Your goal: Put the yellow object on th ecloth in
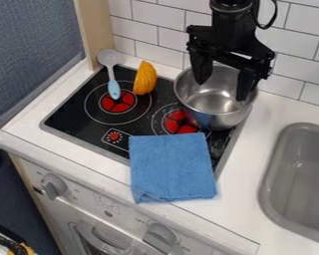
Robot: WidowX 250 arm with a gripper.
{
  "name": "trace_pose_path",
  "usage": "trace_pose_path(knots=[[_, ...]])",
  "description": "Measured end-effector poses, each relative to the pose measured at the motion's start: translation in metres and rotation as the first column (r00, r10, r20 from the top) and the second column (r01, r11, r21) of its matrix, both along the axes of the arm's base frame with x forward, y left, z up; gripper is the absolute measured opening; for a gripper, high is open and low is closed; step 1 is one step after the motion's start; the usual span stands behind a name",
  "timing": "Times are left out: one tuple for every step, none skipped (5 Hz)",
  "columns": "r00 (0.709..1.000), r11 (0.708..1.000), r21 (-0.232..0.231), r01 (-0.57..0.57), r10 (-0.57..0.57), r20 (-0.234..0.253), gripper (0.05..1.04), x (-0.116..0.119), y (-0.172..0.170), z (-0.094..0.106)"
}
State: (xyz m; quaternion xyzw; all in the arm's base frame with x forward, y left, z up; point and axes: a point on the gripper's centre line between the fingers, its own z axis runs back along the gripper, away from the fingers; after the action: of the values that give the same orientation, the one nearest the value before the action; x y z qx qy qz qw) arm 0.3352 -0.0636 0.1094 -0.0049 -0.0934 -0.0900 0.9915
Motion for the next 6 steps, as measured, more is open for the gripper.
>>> trace_pose_path(knots=[[1.0,1.0,0.005,-0.004,0.005,-0.03,1.0,-0.001,0.0,-0.01],[0.998,0.998,0.038,-0.057,0.058,-0.024,1.0,0.003,0.018,-0.012],[0.982,0.98,0.05,-0.19,0.19,0.005,1.0,0.02,0.063,-0.01],[0.941,0.94,0.052,-0.337,0.337,0.026,1.0,0.033,0.113,-0.009],[0.905,0.904,0.035,-0.425,0.425,0.006,1.0,0.04,0.152,-0.017],[0.899,0.898,0.042,-0.437,0.438,-0.011,1.0,0.044,0.16,-0.024]])
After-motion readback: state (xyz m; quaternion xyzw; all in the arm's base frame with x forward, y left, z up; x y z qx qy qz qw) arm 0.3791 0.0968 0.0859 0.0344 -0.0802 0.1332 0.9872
